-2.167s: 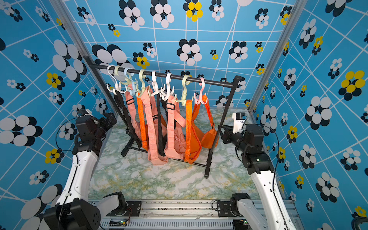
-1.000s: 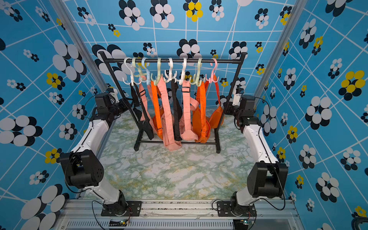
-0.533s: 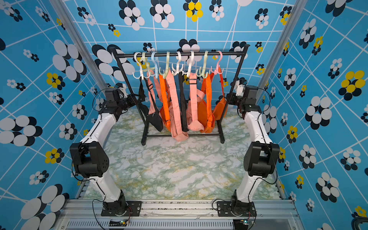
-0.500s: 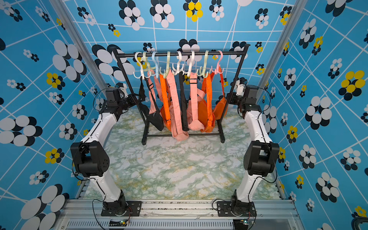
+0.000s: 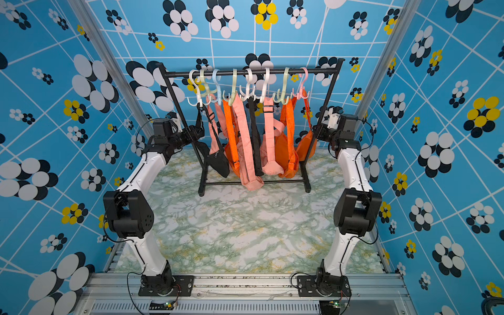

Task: Take the bag off the hook
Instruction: Adjust the clothesline at the center of the board.

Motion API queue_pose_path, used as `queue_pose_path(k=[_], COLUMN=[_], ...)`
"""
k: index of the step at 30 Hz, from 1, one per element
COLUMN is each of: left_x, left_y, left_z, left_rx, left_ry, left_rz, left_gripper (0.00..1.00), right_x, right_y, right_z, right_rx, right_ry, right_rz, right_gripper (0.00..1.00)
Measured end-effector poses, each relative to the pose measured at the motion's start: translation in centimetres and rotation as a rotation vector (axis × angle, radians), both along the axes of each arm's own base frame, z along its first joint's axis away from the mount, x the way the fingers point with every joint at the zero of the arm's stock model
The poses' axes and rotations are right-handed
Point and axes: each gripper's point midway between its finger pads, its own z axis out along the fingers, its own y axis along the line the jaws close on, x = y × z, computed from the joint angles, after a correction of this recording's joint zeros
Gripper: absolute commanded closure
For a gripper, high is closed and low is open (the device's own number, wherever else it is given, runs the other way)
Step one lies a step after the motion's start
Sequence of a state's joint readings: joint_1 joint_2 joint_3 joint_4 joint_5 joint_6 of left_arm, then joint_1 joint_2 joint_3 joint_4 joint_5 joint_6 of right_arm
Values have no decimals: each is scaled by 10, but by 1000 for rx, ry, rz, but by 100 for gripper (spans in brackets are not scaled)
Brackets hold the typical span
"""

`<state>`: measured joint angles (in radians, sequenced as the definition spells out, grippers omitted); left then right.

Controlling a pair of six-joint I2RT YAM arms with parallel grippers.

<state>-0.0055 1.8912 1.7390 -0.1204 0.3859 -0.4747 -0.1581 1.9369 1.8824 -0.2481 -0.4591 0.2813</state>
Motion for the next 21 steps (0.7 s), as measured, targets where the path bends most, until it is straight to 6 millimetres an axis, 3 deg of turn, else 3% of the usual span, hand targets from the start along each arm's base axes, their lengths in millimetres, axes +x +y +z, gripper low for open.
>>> queue_pose_path(k=[4, 5, 10, 14, 17, 21], left_x=[-21, -28, -65, -92, -106, -122], left_y=[2, 2, 3, 4, 3, -10], left_z=[5, 8, 40, 51, 43, 19], left_rx=[17, 21, 45, 61, 63, 76], left_ry=[7, 8, -45, -70, -54, 9], left_rz=[9, 10, 10, 11, 7, -32], left_gripper=[1, 1, 1, 1, 1, 1], right_x=[-20, -28, -63, -81, -98, -122], right_y=[3, 4, 8, 10, 10, 10], right_z=[5, 9, 29, 39, 32, 23], right_rx=[25, 33, 32, 26, 24, 24], right_ry=[21, 22, -4, -25, -15, 1], right_rz=[-8, -12, -23, -29, -45, -72], right_gripper=[27, 2, 1, 1, 1, 1])
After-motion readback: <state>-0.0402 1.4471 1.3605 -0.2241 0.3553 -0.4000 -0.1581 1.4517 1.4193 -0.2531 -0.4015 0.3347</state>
